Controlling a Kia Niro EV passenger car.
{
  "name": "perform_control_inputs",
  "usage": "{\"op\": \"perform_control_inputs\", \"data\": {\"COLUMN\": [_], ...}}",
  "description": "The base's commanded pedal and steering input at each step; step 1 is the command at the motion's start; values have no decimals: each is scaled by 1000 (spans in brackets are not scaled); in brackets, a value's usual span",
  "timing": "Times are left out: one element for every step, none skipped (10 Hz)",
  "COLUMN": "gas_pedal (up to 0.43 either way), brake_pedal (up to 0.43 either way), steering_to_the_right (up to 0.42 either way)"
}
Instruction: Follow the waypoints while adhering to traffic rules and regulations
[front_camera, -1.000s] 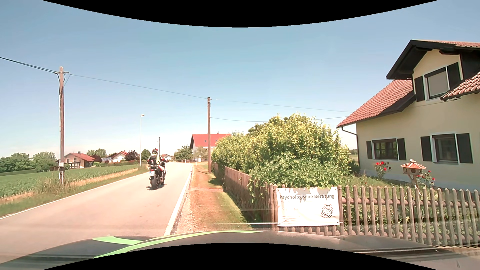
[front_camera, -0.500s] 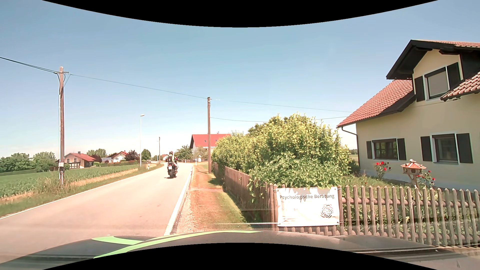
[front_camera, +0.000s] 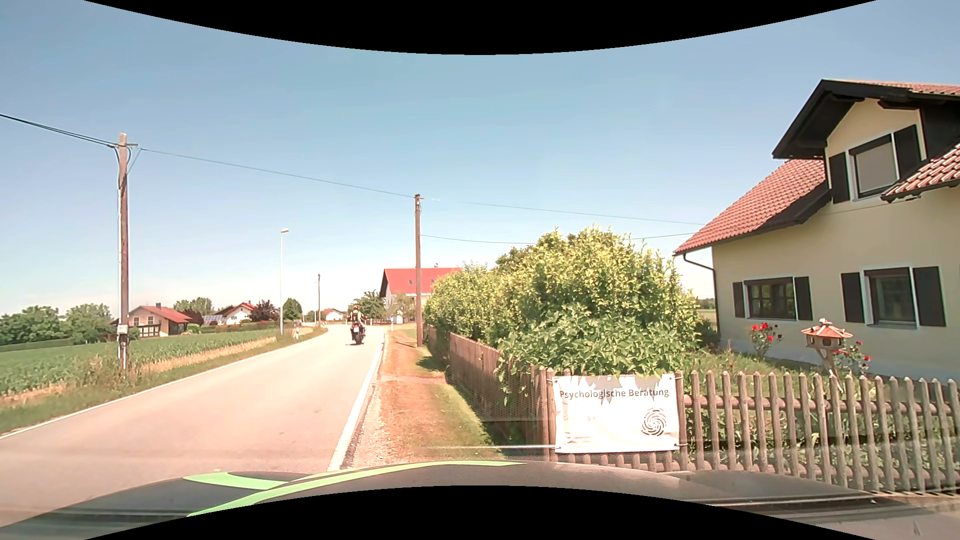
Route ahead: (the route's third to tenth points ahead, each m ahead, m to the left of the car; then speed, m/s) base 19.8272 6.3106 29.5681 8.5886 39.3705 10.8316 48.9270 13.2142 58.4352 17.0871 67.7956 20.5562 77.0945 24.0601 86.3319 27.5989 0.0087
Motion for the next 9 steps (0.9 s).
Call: {"op": "perform_control_inputs", "data": {"gas_pedal": [0, 0, 0, 0, 0, 0, 0, 0, 0], "brake_pedal": [37, 30, 12, 6, 0, 0, 0, 0, 0], "steering_to_the_right": [-969, -969, -969, -969, -969, -969, -968, -969, -969]}}
